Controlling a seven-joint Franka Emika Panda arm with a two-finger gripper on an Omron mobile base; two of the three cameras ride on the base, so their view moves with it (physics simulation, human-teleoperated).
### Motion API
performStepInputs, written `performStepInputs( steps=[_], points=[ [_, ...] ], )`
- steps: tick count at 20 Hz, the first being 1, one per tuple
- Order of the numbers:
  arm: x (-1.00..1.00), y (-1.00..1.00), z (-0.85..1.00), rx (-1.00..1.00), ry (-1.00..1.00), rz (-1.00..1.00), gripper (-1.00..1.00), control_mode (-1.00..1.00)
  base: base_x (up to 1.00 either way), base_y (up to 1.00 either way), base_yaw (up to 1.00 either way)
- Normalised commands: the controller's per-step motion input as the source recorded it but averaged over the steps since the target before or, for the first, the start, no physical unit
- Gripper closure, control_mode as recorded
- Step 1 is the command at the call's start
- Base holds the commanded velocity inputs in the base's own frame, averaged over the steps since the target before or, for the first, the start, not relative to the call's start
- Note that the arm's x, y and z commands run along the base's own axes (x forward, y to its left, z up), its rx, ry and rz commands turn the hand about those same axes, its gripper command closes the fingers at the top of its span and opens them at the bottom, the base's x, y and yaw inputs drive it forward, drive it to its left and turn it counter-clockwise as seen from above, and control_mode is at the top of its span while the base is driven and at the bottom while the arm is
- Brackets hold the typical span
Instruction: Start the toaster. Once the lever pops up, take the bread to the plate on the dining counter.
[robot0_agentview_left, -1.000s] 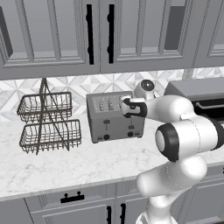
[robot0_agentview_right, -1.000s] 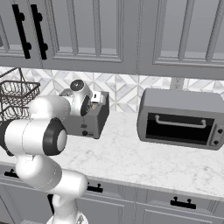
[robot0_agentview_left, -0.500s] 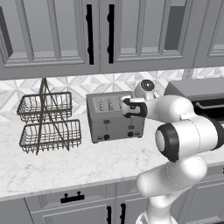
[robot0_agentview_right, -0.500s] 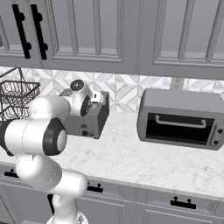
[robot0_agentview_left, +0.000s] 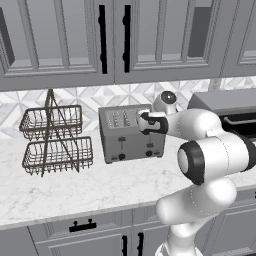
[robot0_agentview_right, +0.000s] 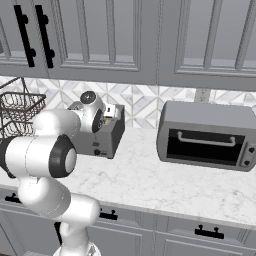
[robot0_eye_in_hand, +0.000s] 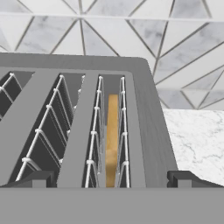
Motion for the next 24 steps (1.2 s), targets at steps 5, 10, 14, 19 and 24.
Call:
performStepInputs(
  steps=[5, 10, 14, 19, 24],
  points=[
    [0.00, 0.00, 0.00, 0.00, 0.00, 0.00, -1.00, -1.00, 0.00, 0.00, 0.00],
    [0.00, 0.00, 0.00, 0.00, 0.00, 0.00, -1.00, -1.00, 0.00, 0.00, 0.00],
    [0.00, 0.00, 0.00, 0.00, 0.00, 0.00, -1.00, -1.00, 0.00, 0.00, 0.00],
    [0.00, 0.00, 0.00, 0.00, 0.00, 0.00, -1.00, -1.00, 0.00, 0.00, 0.00],
    [0.00, 0.00, 0.00, 0.00, 0.00, 0.00, -1.00, -1.00, 0.00, 0.00, 0.00]
  ],
)
